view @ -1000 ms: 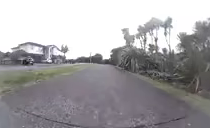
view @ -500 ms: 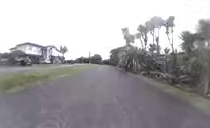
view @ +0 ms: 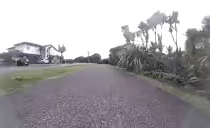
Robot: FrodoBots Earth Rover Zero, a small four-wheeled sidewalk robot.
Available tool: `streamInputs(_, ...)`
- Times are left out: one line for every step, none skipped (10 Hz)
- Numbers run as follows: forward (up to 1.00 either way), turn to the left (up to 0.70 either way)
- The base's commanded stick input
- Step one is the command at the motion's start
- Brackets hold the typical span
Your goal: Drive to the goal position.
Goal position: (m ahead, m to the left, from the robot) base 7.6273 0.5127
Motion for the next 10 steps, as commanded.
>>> streamInputs(1.0, 0.0)
streamInputs(1.0, 0.0)
streamInputs(1.0, 0.0)
streamInputs(1.0, 0.0)
streamInputs(1.0, 0.0)
streamInputs(1.0, 0.0)
streamInputs(1.0, 0.0)
streamInputs(1.0, 0.0)
streamInputs(1.0, 0.0)
streamInputs(1.0, 0.0)
